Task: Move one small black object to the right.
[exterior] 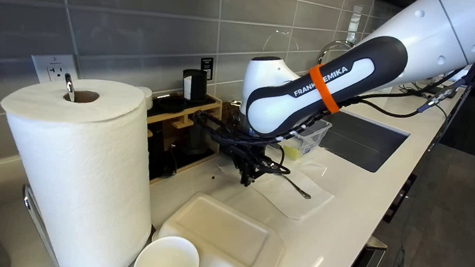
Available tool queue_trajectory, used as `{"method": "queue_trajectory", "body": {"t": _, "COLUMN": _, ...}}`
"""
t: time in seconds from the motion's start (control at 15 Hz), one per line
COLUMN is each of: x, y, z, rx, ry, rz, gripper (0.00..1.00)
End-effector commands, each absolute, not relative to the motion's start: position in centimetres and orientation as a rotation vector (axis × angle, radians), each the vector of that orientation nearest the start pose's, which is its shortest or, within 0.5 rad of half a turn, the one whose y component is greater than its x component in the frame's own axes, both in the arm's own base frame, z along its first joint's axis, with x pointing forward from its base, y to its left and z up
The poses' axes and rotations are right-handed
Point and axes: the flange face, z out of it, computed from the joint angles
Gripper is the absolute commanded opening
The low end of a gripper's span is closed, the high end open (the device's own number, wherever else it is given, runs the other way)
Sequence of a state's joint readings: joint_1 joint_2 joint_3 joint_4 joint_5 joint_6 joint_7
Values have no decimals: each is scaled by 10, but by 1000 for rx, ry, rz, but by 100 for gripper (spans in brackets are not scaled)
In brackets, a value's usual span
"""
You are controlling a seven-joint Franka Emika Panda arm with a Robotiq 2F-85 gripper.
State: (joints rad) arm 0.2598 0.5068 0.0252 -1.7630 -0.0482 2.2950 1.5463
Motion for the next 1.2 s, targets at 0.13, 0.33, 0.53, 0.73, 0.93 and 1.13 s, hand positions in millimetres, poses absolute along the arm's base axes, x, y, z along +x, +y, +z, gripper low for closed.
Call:
{"method": "queue_trajectory", "body": {"t": 0.13, "x": 636, "y": 187, "z": 273, "rx": -2561, "ry": 1816, "rz": -49, "gripper": 7}}
{"method": "queue_trajectory", "body": {"t": 0.33, "x": 636, "y": 187, "z": 274, "rx": -2561, "ry": 1815, "rz": -50, "gripper": 6}}
{"method": "queue_trajectory", "body": {"t": 0.53, "x": 636, "y": 188, "z": 275, "rx": -2559, "ry": 1813, "rz": -52, "gripper": 4}}
{"method": "queue_trajectory", "body": {"t": 0.73, "x": 636, "y": 188, "z": 276, "rx": -2560, "ry": 1812, "rz": -55, "gripper": 3}}
{"method": "queue_trajectory", "body": {"t": 0.93, "x": 636, "y": 188, "z": 277, "rx": -2559, "ry": 1811, "rz": -57, "gripper": 3}}
{"method": "queue_trajectory", "body": {"t": 1.13, "x": 636, "y": 188, "z": 277, "rx": -2560, "ry": 1811, "rz": -59, "gripper": 3}}
